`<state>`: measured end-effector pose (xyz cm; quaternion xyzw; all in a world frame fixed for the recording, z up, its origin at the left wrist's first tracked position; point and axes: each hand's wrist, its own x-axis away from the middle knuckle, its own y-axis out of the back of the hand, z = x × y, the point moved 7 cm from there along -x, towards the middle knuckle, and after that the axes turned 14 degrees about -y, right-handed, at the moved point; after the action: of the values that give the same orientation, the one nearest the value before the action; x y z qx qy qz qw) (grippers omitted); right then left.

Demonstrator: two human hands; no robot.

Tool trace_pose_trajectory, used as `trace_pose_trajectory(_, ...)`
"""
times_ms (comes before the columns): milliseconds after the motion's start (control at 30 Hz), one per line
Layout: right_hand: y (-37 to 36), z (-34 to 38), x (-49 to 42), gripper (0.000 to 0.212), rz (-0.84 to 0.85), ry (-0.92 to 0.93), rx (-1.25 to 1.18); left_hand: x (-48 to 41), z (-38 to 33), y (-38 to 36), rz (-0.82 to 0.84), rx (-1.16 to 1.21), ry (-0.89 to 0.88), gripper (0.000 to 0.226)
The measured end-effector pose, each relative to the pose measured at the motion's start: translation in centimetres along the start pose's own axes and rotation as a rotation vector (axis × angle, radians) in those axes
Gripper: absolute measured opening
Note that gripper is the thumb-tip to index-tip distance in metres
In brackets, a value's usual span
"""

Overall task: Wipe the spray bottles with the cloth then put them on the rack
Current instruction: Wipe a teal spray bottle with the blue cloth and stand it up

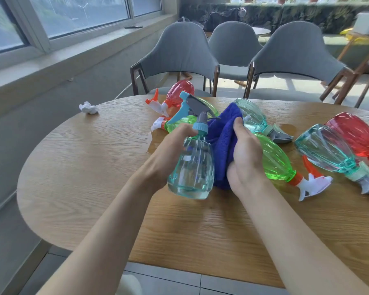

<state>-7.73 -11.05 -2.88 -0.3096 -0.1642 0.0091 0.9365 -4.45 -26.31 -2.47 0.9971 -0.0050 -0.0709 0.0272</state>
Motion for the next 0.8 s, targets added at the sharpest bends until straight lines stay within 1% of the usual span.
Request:
trace_pose_trajectory(100,-1.3,-0.6,0.7,0.044,0.107,-0.006,0.202,-0.1,-0.1,0.2,-0.039,0.02,-0.004,0.058)
trace_pose_trajectory(167,-1.8,-1.0,0.9,0.043,0.128,0.004,0.313,-0.1,-0.1,0.3,-0.068,0.021,-0.008,0.057)
trace_pose_trajectory(233,-1.9,-0.8,1.1,0.041,0.136,0.015,0.373,0.0,-0.3,0.3,-0.088,0.006,-0.013,0.054)
trace_pose_trajectory(300,-1.9,-0.3,1.1,0.044,0.135,0.046,0.465,0.0,-0.7,0.1,-0.11,-0.015,-0.05,0.05)
trace_pose_trajectory(400,-2.0,0.1,1.4,0.03,0.118,0.14,0.59,0.2,-1.4,-0.2,-0.149,-0.068,-0.104,0.049)
trace_pose_trajectory(467,-2.0,0.3,1.6,0.026,0.084,0.196,0.649,0.3,-1.7,-0.4,-0.172,-0.117,-0.114,0.054)
trace_pose_trajectory(567,-1.7,0.6,1.6,0.027,0.03,0.228,0.652,0.5,-2.3,-0.6,-0.187,-0.173,-0.146,0.06)
trace_pose_trajectory(700,-0.8,0.4,1.1,0.034,-0.029,0.146,0.537,0.3,-2.3,0.0,-0.246,-0.187,-0.182,0.057)
trace_pose_trajectory(800,-0.1,0.7,0.7,0.025,-0.079,0.143,0.427,-0.2,-1.9,1.1,-0.295,-0.198,-0.169,0.049)
